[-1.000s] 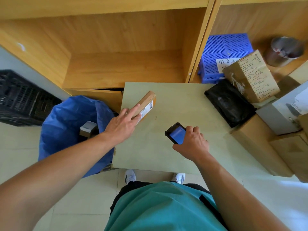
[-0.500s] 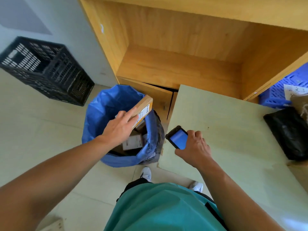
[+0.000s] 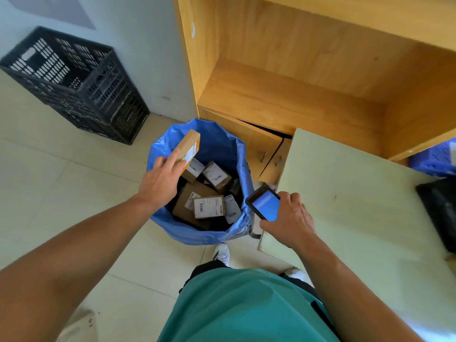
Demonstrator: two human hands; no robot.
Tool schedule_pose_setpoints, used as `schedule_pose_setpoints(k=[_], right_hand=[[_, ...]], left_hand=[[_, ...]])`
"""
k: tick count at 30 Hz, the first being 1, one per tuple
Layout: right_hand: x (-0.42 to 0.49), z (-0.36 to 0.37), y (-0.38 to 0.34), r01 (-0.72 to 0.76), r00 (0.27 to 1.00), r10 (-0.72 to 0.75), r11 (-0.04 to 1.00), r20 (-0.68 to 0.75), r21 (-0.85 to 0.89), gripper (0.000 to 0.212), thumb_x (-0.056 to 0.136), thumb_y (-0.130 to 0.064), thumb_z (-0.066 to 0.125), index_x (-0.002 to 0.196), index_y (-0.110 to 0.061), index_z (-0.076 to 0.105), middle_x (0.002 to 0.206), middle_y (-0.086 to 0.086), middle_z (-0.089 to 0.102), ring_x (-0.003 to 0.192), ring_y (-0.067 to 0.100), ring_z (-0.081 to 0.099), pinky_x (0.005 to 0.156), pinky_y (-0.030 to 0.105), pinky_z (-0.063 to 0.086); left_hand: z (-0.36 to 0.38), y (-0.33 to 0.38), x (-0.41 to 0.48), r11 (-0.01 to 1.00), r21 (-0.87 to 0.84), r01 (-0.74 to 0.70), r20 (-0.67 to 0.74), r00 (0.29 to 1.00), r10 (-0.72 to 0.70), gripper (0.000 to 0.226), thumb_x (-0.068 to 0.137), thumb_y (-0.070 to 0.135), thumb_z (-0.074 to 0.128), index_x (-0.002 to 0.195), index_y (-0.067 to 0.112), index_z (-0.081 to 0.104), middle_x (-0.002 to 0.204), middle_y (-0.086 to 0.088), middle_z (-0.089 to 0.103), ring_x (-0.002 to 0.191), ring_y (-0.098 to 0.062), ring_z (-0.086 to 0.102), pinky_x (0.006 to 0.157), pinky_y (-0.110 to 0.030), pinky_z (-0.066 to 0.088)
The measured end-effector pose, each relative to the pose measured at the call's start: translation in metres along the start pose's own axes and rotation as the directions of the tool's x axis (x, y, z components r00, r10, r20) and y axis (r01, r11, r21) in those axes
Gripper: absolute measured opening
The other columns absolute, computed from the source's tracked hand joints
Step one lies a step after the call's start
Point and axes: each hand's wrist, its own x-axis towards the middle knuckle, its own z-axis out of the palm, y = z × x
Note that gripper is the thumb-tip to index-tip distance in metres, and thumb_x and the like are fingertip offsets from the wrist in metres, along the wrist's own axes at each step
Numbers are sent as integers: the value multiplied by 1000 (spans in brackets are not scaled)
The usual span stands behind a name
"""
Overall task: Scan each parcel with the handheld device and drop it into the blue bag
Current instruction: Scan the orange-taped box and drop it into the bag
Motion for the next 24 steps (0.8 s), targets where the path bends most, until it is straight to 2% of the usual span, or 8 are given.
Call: schedule_pose_setpoints(k=[2,3,5,7,9,12,17,24], right_hand=[[-1,-1,0,-4,1000,4,1000,-17,6,73,72,-49,72,131,-19,42,110,-1,40,97,24,52,81,40,52],[-2,-1,0,-7,1000,7,1000,-25,10,73,72,-49,72,131,-19,42,110,-1,40,96,24,52,80,40,52],[-4,-2,3,-16,999,17,1000,-42,22,74,71,-50,72,131,-19,42,109,-1,40,96,24,52,80,40,52],[-7,-2,7,-27,998,29,999,-63,39,75,70,-51,73,131,-20,42,109,-1,40,96,24,52,80,41,53],[-11,-2,12,-37,996,41,998,-76,50,76,69,-51,73,131,-20,42,109,-2,40,96,24,53,80,41,53],[-18,-1,26,-61,994,67,996,-86,70,75,70,-50,72,131,-21,42,110,-2,40,97,25,53,81,41,52],[-29,-1,57,-116,987,127,986,-95,118,77,70,-48,73,134,-21,41,112,-2,40,98,25,52,80,40,51],[-50,-9,129,-161,971,191,967,-143,198,76,69,-48,74,133,-21,41,111,-3,40,98,24,53,79,38,50]], left_hand=[[1,7,7,998,-58,-26,-57,998,23,65,75,-6,72,132,18,54,159,-1,33,107,-34,48,52,-44,56],[2,11,12,994,-103,-45,-83,996,37,67,77,-7,71,136,17,52,160,-2,32,112,-35,48,58,-45,58],[5,19,22,982,-168,-85,-86,994,72,75,79,-10,70,146,14,46,161,-9,32,126,-40,46,80,-50,60],[7,27,33,982,-139,-128,-54,991,121,77,80,-9,67,151,10,42,162,-17,31,137,-45,41,102,-60,49],[7,33,42,984,-100,-149,-13,989,149,72,85,-4,60,152,8,40,165,-17,27,145,-44,33,109,-66,40],[8,44,48,980,-61,-189,16,982,190,68,91,3,57,155,11,36,167,-15,23,150,-40,27,114,-63,36],[0,76,53,962,-18,-273,9,962,273,63,95,18,61,154,11,40,166,-14,28,150,-37,30,114,-61,37],[-22,162,67,928,59,-367,-7,930,368,64,97,30,57,156,12,38,167,-13,28,148,-35,31,113,-56,39]])
